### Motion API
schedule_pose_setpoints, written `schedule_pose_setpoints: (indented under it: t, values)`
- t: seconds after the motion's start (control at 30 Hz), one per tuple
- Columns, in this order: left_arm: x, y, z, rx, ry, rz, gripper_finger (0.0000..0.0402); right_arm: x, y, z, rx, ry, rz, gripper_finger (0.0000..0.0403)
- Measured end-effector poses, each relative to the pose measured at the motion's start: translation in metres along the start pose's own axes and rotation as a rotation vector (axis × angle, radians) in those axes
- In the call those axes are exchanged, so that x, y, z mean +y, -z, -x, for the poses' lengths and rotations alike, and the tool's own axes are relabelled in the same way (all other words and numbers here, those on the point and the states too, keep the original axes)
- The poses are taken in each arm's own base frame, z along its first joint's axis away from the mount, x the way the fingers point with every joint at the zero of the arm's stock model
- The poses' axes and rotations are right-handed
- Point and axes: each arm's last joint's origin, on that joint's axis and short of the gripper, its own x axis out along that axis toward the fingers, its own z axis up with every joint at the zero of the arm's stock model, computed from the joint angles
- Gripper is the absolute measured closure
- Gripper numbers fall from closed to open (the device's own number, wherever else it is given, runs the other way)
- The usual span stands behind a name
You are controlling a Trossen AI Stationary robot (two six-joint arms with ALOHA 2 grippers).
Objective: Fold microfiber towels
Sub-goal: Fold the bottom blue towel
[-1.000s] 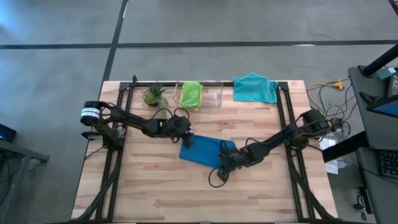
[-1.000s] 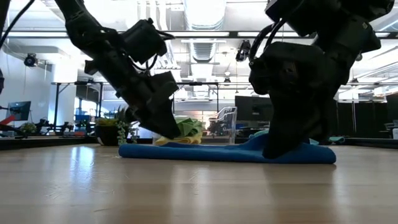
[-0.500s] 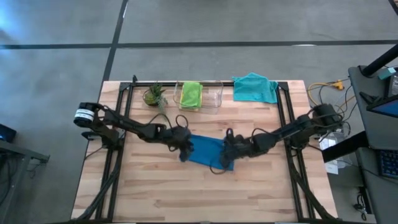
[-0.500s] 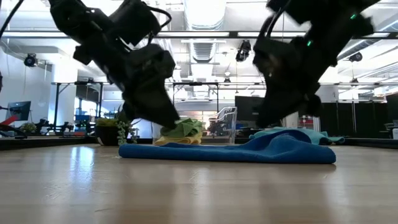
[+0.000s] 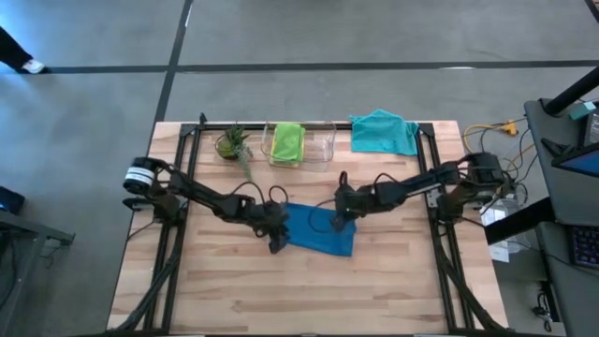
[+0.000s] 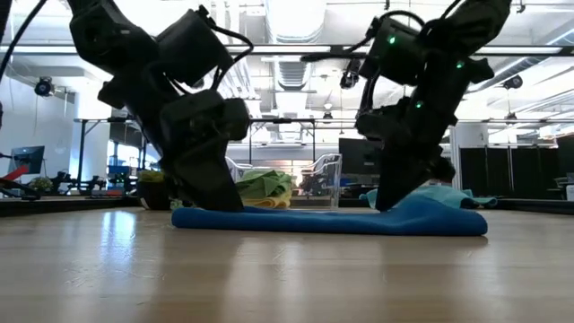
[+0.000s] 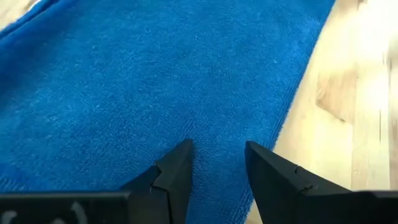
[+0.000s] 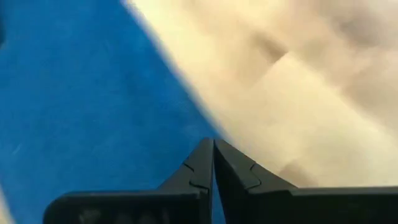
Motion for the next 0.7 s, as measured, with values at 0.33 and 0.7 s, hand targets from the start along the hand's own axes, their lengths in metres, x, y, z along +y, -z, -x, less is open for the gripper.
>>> schedule_pose_setpoints:
  t: [0.33, 0.7]
  values:
    - [-0.001, 0.001, -0.001, -0.004, -0.02, -0.004, 0.0268, 0.02, 0.022, 0.022, 0.076, -0.14, 0.107, 0.0394]
    - [-0.002, 0.001, -0.001, -0.019, -0.02, -0.006, 0.0268, 0.003, 0.028, 0.004, 0.071, 0.056, 0.006, 0.0394]
